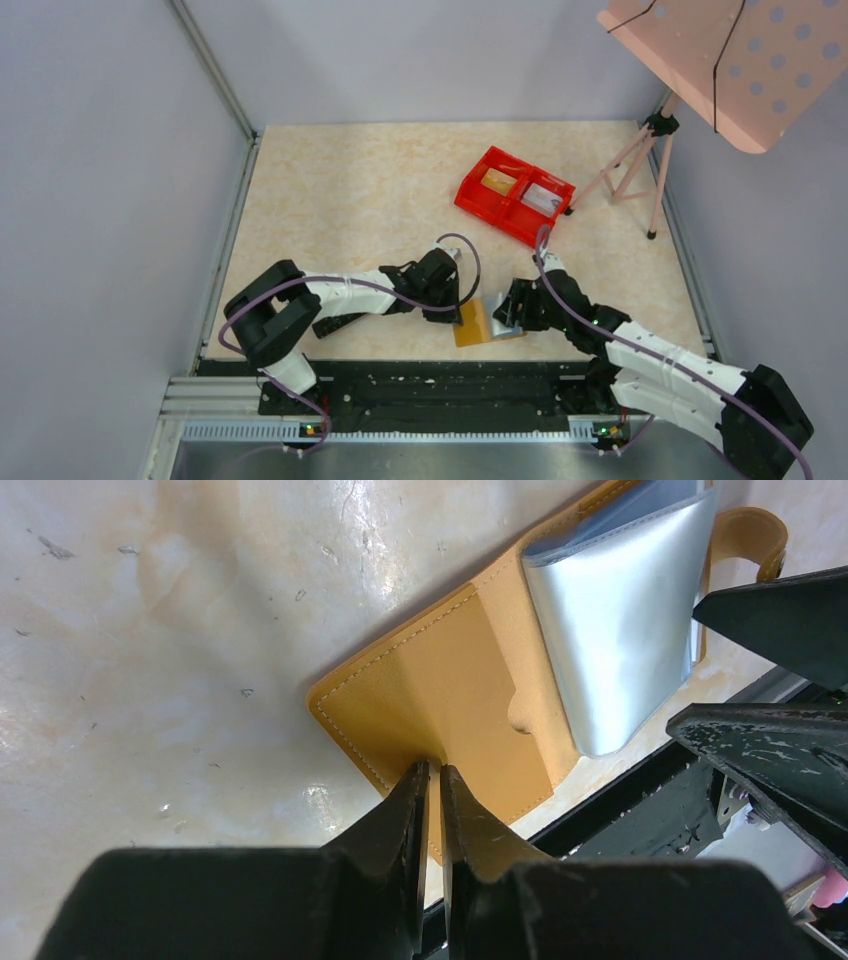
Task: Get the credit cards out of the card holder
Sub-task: Open the card holder at the center of the board.
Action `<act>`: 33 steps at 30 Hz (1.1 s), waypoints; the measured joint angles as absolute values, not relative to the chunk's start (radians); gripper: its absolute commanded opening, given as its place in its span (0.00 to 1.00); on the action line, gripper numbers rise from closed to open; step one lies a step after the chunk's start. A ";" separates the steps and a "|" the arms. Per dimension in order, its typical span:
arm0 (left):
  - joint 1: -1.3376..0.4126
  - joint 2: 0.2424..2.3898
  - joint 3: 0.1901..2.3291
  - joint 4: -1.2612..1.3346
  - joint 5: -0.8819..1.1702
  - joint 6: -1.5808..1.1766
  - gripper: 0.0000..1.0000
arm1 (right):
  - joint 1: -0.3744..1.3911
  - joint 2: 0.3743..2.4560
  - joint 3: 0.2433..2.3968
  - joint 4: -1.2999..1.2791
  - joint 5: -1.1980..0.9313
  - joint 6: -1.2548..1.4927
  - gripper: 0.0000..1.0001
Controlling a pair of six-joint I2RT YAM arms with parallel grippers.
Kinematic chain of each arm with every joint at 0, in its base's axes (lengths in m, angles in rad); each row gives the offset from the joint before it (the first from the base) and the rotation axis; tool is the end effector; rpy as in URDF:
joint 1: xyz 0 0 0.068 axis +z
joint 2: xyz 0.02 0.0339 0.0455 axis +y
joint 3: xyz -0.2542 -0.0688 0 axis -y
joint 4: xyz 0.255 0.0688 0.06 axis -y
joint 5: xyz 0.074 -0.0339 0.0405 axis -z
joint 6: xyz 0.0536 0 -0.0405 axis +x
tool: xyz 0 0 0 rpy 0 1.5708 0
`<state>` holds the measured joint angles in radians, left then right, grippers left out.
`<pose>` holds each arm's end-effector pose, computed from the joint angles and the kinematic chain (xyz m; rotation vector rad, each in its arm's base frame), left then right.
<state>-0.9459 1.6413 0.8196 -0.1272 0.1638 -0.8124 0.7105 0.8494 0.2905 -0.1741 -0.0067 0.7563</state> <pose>0.1856 -0.2723 0.1181 0.2558 2.7389 -0.8246 0.1476 0.1274 0.1347 0.0519 2.4242 0.7287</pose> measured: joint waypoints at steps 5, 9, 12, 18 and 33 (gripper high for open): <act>-0.946 1.641 0.820 -0.128 0.163 -0.812 0.15 | 0.710 0.829 0.303 -0.217 0.007 0.742 0.60; -0.946 1.641 0.820 -0.128 0.163 -0.812 0.15 | 0.710 0.825 0.304 -0.226 0.007 0.736 0.60; -0.946 1.641 0.820 -0.128 0.163 -0.812 0.15 | 0.710 0.825 0.303 -0.224 0.007 0.736 0.59; -0.946 1.641 0.820 -0.128 0.163 -0.812 0.15 | 0.710 0.834 0.302 -0.209 0.003 0.737 0.58; -0.946 1.641 0.820 -0.127 0.164 -0.813 0.15 | 0.710 0.880 0.302 -0.171 -0.024 0.737 0.54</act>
